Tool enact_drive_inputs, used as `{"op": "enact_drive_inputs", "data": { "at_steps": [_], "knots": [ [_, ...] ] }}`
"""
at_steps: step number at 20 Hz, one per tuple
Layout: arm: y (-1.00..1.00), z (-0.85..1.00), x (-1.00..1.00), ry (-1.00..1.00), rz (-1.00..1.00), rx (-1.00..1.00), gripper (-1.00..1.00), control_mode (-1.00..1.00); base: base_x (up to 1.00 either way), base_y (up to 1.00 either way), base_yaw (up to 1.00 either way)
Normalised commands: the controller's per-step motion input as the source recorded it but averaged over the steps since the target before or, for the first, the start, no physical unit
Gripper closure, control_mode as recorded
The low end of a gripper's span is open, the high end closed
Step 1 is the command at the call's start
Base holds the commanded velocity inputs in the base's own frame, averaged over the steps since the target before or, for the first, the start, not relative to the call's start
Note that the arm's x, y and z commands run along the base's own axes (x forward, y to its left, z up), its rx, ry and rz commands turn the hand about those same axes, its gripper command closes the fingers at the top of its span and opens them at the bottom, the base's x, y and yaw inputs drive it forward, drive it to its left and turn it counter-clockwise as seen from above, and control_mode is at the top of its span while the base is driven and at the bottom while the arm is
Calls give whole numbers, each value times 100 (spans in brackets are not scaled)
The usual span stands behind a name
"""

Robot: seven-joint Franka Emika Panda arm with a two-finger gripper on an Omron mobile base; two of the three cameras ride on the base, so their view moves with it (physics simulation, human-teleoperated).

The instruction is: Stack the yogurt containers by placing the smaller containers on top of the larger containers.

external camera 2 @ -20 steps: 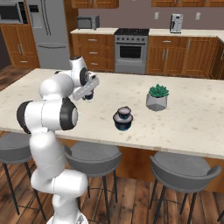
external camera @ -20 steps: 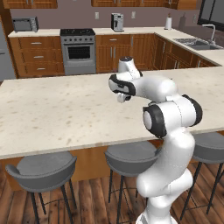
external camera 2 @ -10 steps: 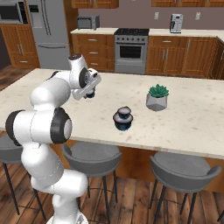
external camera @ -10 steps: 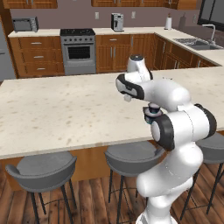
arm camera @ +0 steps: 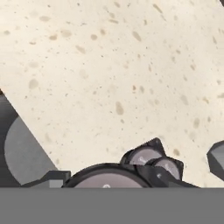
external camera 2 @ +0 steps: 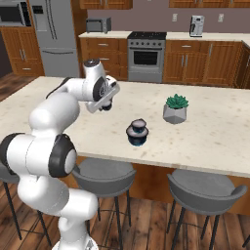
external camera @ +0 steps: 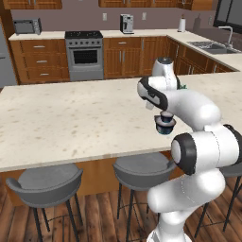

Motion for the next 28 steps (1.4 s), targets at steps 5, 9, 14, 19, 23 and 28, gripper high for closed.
{"op": "enact_drive_inputs", "data": {
  "at_steps": [5, 9, 14, 19, 23, 28],
  "knots": [
    [-37, 16, -23, 0, 0, 1, 100, -100, 0, 0, 0],
    [-42, 9, -27, 0, 0, 3, 100, -100, 0, 0, 0],
    [-39, 0, -6, 0, 1, 1, 100, -100, 0, 0, 0],
    [-35, 0, 0, 0, 0, 1, 100, -100, 0, 0, 0],
    [-30, -1, 2, 1, 0, 0, 100, -100, 0, 0, 0],
    [-19, -11, 6, 5, 0, 0, 100, -100, 0, 0, 0]
  ]
}}
